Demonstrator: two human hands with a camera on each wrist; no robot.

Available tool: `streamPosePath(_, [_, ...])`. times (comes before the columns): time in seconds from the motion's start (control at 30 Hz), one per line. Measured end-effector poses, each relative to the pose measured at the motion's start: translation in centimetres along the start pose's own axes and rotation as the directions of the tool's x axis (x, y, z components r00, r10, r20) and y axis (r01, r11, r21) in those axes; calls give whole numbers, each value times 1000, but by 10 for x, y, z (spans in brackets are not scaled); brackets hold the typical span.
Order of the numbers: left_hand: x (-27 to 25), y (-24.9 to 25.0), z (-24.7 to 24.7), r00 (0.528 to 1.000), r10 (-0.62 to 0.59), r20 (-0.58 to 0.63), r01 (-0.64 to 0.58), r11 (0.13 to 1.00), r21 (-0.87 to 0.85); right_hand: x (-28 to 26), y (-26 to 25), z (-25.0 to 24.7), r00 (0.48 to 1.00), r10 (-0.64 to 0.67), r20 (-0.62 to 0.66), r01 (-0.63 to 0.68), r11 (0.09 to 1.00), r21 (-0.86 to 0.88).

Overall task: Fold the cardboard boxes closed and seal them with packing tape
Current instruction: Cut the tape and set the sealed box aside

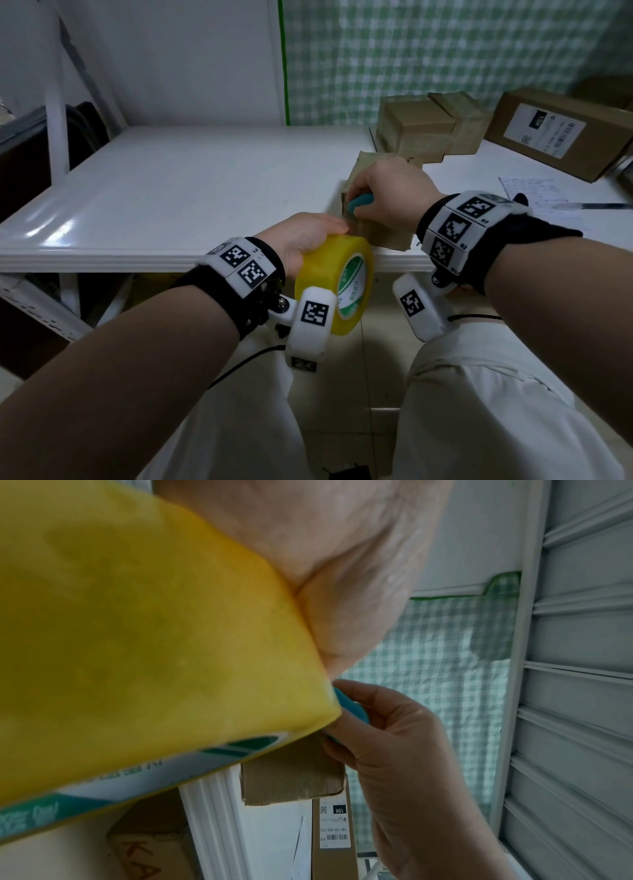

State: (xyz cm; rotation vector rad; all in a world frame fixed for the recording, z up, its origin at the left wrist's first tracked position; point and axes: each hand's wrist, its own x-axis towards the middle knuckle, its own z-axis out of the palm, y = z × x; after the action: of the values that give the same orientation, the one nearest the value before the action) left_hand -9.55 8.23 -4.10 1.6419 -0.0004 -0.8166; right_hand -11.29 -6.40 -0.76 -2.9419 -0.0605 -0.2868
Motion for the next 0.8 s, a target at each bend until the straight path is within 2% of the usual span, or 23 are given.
streamPosePath(0.23, [-4,0,-3,1000,6,17,-6,1000,20,2,6,-7,996,-38,80,30,995,91])
streamPosePath(0.6, [0,-1,-5,1000,2,15,-3,999,54,5,15,-16,981,-14,193,-27,977,210])
streamPosePath(0.8, [4,-1,-4,1000,-1,14,0,997,79,4,21,-21,975,-14,223,-23,986,163])
